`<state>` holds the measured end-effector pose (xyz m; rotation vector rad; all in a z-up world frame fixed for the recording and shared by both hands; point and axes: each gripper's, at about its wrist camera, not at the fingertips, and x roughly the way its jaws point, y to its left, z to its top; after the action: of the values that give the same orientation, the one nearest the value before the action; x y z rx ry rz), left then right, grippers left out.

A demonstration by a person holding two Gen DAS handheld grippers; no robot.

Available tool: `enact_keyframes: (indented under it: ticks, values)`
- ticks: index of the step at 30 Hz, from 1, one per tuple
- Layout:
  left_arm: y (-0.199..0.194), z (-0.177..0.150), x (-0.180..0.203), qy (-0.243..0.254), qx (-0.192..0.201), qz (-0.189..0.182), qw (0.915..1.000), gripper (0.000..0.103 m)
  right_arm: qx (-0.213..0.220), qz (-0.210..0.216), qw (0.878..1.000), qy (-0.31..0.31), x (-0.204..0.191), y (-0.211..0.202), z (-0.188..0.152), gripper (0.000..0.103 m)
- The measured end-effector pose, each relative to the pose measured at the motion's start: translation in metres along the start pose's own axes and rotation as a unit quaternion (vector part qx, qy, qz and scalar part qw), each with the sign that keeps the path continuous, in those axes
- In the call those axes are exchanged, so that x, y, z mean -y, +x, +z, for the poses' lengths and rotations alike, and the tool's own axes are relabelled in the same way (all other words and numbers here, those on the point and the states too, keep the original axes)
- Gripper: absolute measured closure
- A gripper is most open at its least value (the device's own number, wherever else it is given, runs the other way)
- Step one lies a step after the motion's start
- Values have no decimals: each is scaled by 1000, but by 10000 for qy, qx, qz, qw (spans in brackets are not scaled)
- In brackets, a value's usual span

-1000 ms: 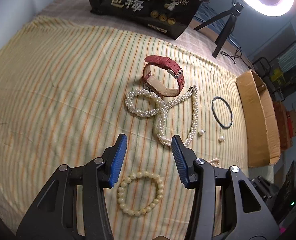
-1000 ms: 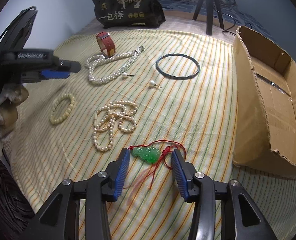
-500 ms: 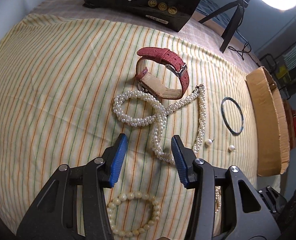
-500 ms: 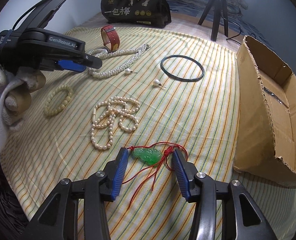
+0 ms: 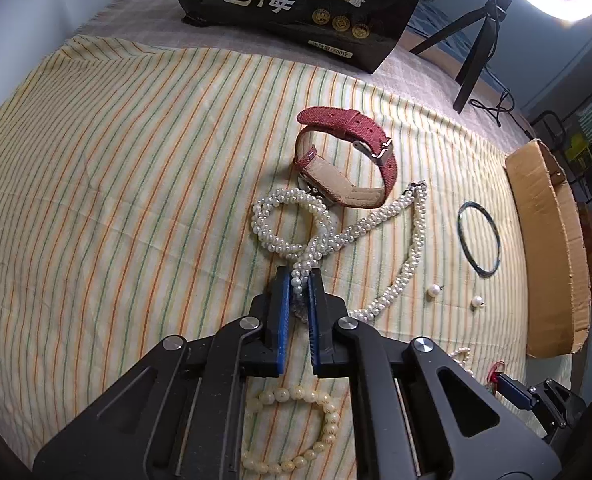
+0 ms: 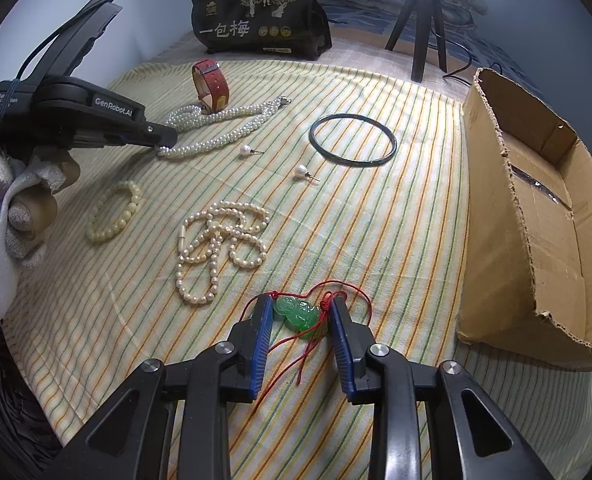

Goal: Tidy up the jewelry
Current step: 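Lift the pendant with the right tool while the left tool carries the necklace to the box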

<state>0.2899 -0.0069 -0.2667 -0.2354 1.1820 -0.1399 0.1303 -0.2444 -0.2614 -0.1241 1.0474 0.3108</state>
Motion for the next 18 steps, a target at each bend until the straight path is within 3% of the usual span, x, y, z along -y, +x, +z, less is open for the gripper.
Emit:
enact_keyframes:
  ticks: [7, 18]
  values:
    - [-28, 0, 5, -48, 250, -325, 9991, 97, 144, -30, 9999, -22, -3, -14, 2, 74]
    - [-82, -1, 14, 113, 803, -486, 9955, 97, 594, -104, 9982, 45, -3, -51, 10, 74]
